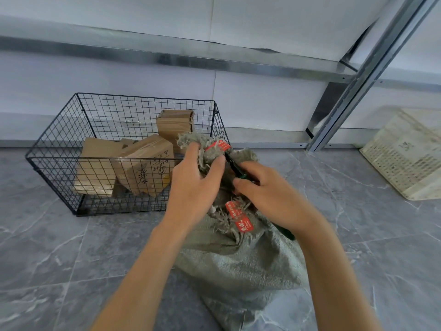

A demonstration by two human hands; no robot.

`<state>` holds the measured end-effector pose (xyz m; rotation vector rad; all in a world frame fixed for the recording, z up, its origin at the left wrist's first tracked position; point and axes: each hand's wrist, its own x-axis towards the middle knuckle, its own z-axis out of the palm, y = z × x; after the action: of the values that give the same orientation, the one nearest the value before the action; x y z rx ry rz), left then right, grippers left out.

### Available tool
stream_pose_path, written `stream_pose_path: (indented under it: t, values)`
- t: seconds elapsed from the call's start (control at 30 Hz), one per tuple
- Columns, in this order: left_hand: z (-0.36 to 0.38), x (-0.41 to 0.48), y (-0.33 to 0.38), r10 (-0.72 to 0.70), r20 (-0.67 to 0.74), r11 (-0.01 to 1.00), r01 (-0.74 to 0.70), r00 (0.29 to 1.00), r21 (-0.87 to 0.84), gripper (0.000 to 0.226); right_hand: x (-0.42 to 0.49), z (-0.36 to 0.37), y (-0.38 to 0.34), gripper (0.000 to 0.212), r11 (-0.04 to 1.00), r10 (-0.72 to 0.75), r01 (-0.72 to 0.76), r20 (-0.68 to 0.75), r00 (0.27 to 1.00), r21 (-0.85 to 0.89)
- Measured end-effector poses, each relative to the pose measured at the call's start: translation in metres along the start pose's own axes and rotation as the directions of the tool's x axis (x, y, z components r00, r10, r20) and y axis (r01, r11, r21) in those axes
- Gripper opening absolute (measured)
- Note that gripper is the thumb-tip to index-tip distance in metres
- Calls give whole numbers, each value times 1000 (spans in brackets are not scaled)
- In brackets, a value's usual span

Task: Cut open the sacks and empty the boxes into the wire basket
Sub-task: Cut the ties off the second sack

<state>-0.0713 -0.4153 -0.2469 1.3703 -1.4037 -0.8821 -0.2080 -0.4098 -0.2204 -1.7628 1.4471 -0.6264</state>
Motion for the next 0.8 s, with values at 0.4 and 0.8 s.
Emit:
stream_pose_path:
  t: [0.4, 0.8]
  values:
    - [-4, 7, 6, 130, -113, 980, -145, 985, -138, 57, -8, -6, -6, 23, 981, -70, 62, 40, 997, 185]
    - [0, 8, 19, 129, 58, 936, -102, 990, -336, 32, -10, -8, 0, 14, 785, -147, 41, 121, 982, 618]
